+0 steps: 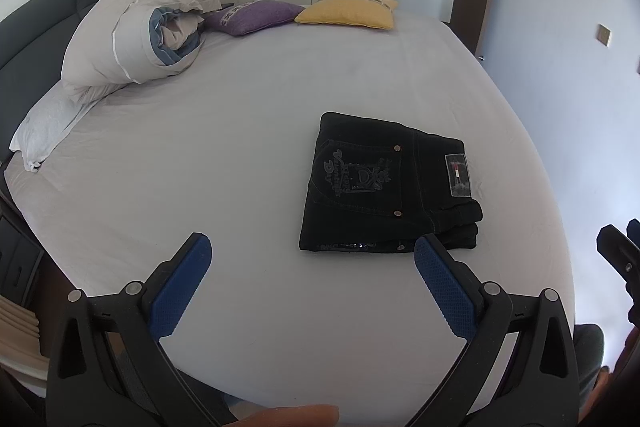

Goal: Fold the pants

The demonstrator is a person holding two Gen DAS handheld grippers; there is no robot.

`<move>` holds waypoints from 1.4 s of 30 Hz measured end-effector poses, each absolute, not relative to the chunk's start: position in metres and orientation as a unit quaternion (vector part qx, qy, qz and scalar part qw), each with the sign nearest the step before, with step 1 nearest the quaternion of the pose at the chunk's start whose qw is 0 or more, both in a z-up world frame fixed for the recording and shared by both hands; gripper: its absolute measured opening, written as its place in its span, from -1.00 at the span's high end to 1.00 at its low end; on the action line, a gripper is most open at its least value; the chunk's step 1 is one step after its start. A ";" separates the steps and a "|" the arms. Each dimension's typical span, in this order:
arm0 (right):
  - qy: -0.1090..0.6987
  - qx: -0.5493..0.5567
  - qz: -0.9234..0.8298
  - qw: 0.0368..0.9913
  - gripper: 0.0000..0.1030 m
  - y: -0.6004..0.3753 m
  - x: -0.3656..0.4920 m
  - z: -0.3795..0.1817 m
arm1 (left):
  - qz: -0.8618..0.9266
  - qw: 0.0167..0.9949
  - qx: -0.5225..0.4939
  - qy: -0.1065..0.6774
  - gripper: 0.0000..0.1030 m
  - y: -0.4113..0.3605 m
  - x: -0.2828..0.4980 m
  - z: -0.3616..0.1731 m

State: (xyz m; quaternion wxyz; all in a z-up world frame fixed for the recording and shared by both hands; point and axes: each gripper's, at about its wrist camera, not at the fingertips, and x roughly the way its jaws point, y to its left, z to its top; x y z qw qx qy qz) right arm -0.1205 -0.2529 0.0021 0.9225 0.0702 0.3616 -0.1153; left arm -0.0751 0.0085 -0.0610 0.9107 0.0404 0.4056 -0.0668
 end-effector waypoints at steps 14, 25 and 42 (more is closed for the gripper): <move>0.364 0.070 -0.115 0.921 -1.00 -0.254 -0.122 -0.002 | -0.068 0.910 0.041 0.406 -1.00 0.008 -0.076 -0.062; 0.369 0.071 -0.114 0.920 -1.00 -0.254 -0.124 -0.006 | -0.073 0.909 0.041 0.408 -1.00 0.006 -0.078 -0.065; 0.370 0.071 -0.114 0.919 -1.00 -0.255 -0.125 -0.007 | -0.076 0.908 0.041 0.410 -1.00 0.004 -0.082 -0.067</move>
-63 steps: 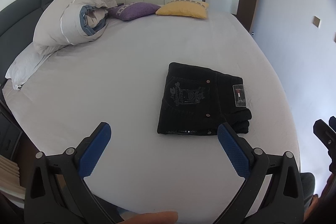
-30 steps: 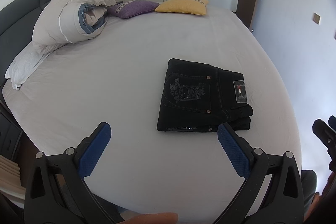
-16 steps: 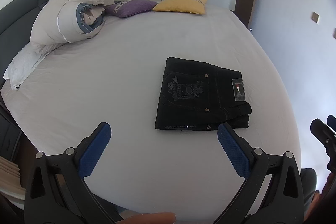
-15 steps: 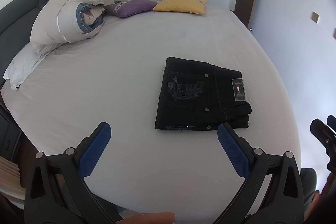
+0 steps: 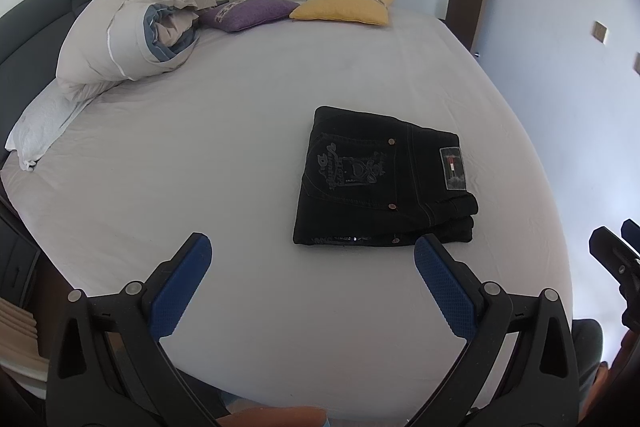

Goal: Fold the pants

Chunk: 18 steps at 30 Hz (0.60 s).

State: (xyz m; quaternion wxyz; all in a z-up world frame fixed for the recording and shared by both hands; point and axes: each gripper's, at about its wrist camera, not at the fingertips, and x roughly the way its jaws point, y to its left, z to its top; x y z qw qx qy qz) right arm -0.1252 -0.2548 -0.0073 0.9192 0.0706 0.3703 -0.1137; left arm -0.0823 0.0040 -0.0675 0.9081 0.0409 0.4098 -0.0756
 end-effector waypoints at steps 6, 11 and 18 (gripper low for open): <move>0.371 0.070 -0.113 0.919 -1.00 -0.255 -0.125 -0.007 | -0.076 0.908 0.040 0.410 -1.00 0.004 -0.083 -0.068; 0.371 0.071 -0.113 0.919 -1.00 -0.255 -0.125 -0.007 | -0.079 0.907 0.039 0.411 -1.00 0.004 -0.083 -0.069; 0.373 0.070 -0.113 0.918 -1.00 -0.253 -0.128 -0.010 | -0.078 0.907 0.040 0.411 -1.00 0.003 -0.084 -0.069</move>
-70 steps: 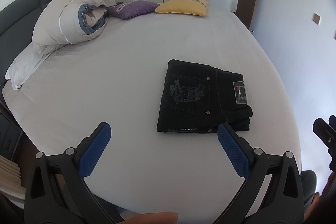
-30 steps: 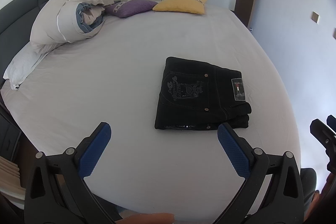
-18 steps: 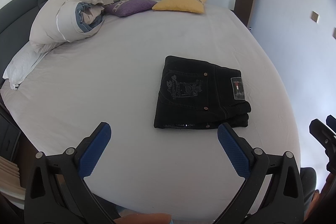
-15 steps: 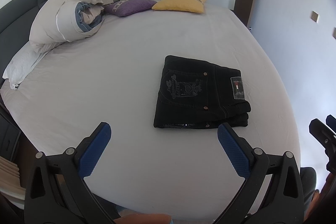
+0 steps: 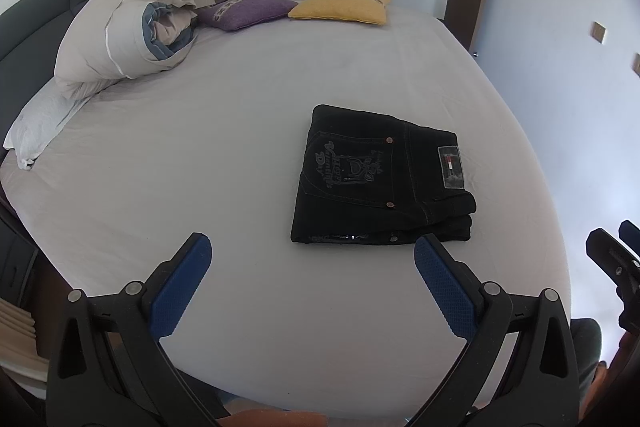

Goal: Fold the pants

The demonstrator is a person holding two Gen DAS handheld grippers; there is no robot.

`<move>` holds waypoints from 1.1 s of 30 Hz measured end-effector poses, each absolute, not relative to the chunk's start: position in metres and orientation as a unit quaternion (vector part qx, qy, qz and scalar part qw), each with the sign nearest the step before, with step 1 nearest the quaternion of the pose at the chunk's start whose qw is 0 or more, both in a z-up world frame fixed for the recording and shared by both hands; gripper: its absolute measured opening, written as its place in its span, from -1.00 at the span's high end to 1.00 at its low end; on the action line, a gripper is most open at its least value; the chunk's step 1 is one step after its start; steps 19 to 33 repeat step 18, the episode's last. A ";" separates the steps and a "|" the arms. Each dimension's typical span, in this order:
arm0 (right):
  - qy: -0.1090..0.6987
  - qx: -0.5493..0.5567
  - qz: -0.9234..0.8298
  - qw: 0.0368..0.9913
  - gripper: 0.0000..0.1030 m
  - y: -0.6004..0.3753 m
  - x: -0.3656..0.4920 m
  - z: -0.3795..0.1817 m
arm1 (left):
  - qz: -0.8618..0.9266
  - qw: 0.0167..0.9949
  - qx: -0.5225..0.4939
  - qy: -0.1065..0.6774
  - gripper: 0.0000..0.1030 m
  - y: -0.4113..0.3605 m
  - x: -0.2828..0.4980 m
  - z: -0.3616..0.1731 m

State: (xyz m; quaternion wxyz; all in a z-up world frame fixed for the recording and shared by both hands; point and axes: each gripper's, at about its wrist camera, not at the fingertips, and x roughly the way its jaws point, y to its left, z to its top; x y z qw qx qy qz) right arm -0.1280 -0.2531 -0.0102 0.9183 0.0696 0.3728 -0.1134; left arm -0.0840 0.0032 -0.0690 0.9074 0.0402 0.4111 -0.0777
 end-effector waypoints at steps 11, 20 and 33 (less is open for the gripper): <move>0.374 0.068 -0.114 0.918 -1.00 -0.254 -0.129 -0.011 | -0.077 0.908 0.041 0.411 -1.00 0.005 -0.084 -0.069; 0.375 0.068 -0.113 0.918 -1.00 -0.255 -0.129 -0.012 | -0.074 0.910 0.044 0.406 -1.00 0.005 -0.086 -0.068; 0.375 0.068 -0.113 0.918 -1.00 -0.255 -0.129 -0.012 | -0.074 0.910 0.044 0.406 -1.00 0.005 -0.086 -0.068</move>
